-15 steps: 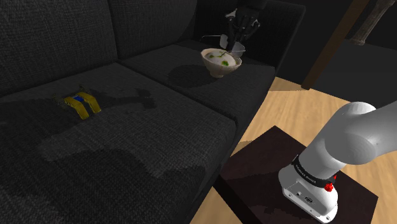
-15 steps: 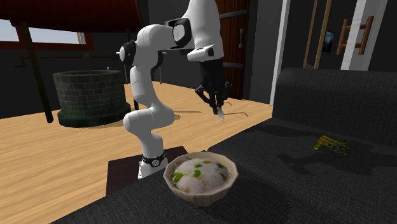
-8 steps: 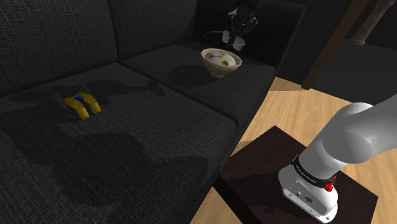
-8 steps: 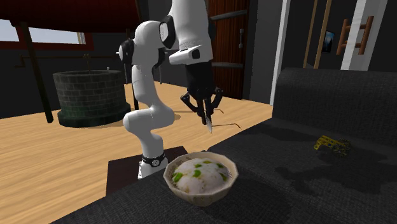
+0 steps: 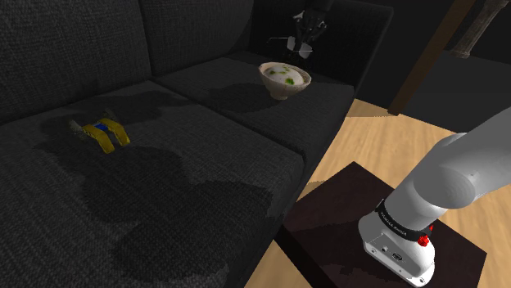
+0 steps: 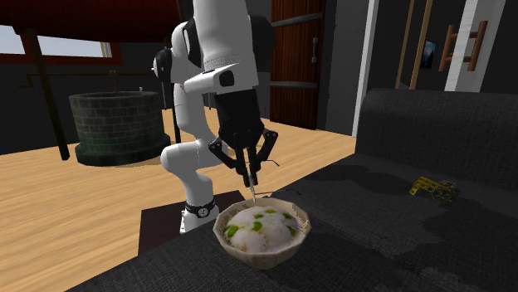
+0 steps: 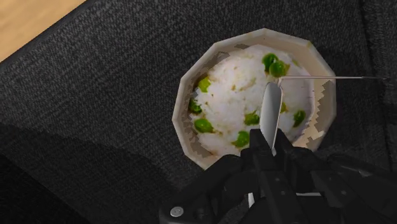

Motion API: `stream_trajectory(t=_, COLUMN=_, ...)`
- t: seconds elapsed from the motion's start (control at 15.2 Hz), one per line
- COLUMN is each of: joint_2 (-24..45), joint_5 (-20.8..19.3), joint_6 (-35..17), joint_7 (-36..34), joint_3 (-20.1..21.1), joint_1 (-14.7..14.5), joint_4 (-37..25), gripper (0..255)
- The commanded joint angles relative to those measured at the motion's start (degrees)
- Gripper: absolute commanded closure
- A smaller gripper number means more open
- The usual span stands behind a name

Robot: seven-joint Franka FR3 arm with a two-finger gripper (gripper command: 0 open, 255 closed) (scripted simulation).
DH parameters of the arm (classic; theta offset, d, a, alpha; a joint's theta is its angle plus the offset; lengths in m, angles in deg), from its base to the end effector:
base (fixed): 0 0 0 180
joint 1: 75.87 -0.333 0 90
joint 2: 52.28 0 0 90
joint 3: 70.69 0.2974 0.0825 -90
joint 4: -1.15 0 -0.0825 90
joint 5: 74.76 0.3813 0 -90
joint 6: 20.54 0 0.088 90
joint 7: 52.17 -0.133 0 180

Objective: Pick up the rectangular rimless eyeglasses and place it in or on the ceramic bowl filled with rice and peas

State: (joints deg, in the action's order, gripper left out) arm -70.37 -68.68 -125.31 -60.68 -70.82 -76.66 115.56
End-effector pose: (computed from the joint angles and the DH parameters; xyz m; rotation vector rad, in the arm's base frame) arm 0.4806 0.0167 0.5633 -3.0086 0.2358 -0.2095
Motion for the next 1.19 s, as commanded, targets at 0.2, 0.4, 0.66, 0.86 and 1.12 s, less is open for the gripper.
stream_trajectory(t=0.2, joint_2=-0.16, joint_5=0.08, joint_6=-3.64, joint_7=0.77, joint_3=-0.21, joint_1=0.11, joint_4=3.83, gripper=255)
stream_trajectory(t=0.4, joint_2=-0.21, joint_5=0.17, joint_6=-5.94, joint_7=0.99, joint_3=-0.18, joint_1=0.09, joint_4=6.18, gripper=255)
stream_trajectory(t=0.66, joint_2=-0.18, joint_5=0.23, joint_6=-7.48, joint_7=1.14, joint_3=-0.17, joint_1=0.08, joint_4=7.7, gripper=255)
stream_trajectory(t=0.86, joint_2=-0.18, joint_5=0.23, joint_6=-7.48, joint_7=1.14, joint_3=-0.17, joint_1=0.07, joint_4=7.7, gripper=255)
stream_trajectory(t=1.12, joint_2=-0.18, joint_5=0.23, joint_6=-7.47, joint_7=1.14, joint_3=-0.17, joint_1=0.08, joint_4=7.69, gripper=0)
